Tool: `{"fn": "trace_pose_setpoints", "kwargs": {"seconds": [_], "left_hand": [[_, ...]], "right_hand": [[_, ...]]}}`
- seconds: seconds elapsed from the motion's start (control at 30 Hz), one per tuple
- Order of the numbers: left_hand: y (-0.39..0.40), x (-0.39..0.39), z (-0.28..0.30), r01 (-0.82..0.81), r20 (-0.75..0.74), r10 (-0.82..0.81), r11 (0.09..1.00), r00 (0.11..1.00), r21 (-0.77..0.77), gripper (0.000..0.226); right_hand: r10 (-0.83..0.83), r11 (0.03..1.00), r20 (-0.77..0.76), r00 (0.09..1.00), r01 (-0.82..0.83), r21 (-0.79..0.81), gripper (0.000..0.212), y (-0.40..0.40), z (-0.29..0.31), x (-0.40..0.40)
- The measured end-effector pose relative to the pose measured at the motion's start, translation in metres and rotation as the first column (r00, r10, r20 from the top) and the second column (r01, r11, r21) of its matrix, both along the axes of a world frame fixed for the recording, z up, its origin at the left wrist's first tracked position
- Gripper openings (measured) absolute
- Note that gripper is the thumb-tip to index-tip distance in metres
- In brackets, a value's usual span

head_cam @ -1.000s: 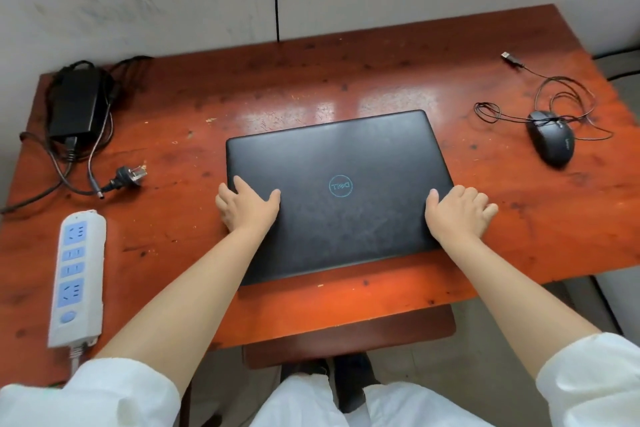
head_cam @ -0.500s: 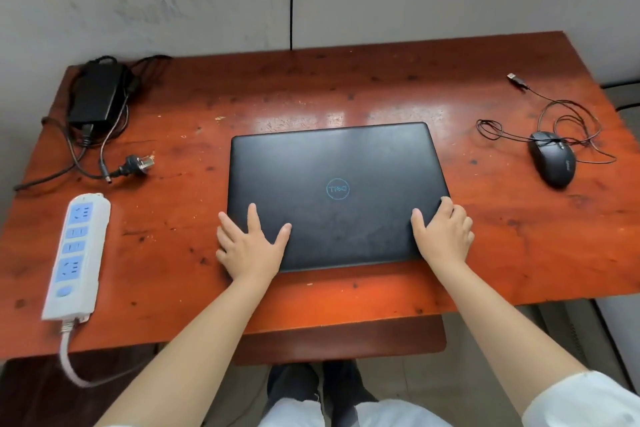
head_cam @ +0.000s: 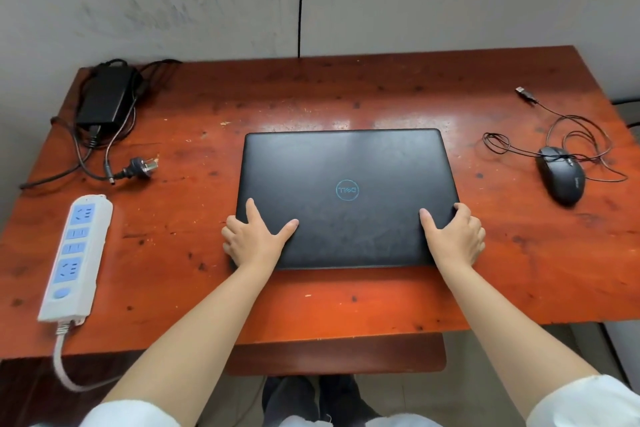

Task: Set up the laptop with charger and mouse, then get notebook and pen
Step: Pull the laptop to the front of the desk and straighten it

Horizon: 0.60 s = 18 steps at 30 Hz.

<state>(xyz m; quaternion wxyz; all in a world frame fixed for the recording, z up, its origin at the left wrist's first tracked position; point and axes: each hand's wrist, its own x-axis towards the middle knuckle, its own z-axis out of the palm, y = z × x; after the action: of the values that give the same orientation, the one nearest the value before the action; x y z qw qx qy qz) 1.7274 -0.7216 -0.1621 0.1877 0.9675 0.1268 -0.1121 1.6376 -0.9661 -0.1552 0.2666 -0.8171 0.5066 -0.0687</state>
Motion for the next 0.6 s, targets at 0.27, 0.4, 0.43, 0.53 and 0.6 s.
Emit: {"fn": "trace_pose_setpoints", "kwargs": {"seconds": [0.27, 0.4, 0.43, 0.53, 0.6], "left_hand": [[-0.002, -0.006, 0.003, 0.009, -0.018, -0.008, 0.999, 1.000, 0.043, 0.090], [-0.003, -0.006, 0.005, 0.019, -0.035, -0.017, 0.998, 0.999, 0.056, 0.090], [-0.003, -0.006, 0.006, 0.023, -0.039, -0.020, 0.998, 0.999, 0.064, 0.089], [-0.003, -0.006, 0.009, 0.046, -0.077, -0.040, 0.996, 0.996, 0.080, 0.089], [-0.002, -0.004, 0.012, 0.073, -0.111, -0.063, 0.994, 0.992, 0.086, 0.087]], "right_hand": [[0.034, 0.999, -0.033, 0.999, -0.035, -0.025, 0.062, -0.003, -0.001, 0.000], [0.044, 0.998, -0.045, 0.998, -0.046, -0.042, 0.061, -0.004, -0.003, 0.000], [0.054, 0.997, -0.064, 0.996, -0.057, -0.047, 0.060, -0.003, -0.002, 0.001], [0.146, 0.980, -0.169, 0.975, -0.166, -0.108, 0.054, 0.005, 0.004, 0.005], [0.270, 0.939, -0.221, 0.937, -0.307, -0.153, 0.055, 0.017, 0.008, 0.013]]}}
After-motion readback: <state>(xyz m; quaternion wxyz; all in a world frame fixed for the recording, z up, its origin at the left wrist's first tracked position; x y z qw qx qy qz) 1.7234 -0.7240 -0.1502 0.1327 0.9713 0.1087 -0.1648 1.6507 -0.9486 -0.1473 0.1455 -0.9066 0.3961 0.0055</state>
